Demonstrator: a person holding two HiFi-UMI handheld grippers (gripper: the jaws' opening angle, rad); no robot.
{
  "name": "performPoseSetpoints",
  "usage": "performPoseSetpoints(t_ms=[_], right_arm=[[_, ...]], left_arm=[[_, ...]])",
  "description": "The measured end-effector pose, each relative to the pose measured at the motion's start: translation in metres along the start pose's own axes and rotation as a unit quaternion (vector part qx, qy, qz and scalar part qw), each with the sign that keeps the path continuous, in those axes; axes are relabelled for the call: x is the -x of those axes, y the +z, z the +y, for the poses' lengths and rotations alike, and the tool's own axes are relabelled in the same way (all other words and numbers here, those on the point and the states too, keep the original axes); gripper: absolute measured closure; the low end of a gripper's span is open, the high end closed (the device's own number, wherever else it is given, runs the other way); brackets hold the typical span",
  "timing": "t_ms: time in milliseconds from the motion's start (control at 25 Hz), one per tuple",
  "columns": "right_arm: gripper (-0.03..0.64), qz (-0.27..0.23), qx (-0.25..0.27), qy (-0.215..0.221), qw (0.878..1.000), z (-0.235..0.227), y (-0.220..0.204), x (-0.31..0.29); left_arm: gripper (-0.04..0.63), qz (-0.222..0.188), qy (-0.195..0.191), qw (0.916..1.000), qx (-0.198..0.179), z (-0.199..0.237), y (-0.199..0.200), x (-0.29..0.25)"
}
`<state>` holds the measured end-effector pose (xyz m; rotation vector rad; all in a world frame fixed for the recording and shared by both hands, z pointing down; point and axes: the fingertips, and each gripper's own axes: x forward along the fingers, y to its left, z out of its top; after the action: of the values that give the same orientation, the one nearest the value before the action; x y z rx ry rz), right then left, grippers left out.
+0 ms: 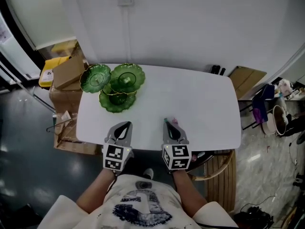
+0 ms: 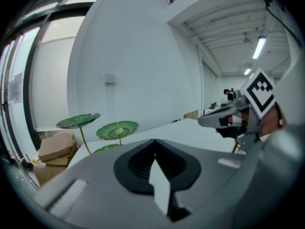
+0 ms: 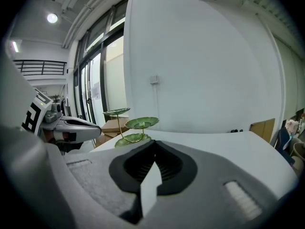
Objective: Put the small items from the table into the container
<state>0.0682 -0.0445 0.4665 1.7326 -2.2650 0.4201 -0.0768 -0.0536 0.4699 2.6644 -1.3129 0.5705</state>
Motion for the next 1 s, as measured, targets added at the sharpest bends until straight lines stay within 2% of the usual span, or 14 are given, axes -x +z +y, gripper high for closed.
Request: performPoseSetpoints(t_ms=[560, 1000], right_arm=[[0.617, -0.011, 0.004, 0.006, 1.000, -0.010, -0.008, 0.044], [0.617, -0.008, -0.001, 0.012, 1.000, -0.012, -0.011, 0.044]], left_arm=[[0.606, -0.013, 0.002, 0.9999, -0.008, -0.039, 0.006, 0.018], [0.606, -0.016, 0.002, 0.9998, -0.007, -0.042, 0.010, 0.016]])
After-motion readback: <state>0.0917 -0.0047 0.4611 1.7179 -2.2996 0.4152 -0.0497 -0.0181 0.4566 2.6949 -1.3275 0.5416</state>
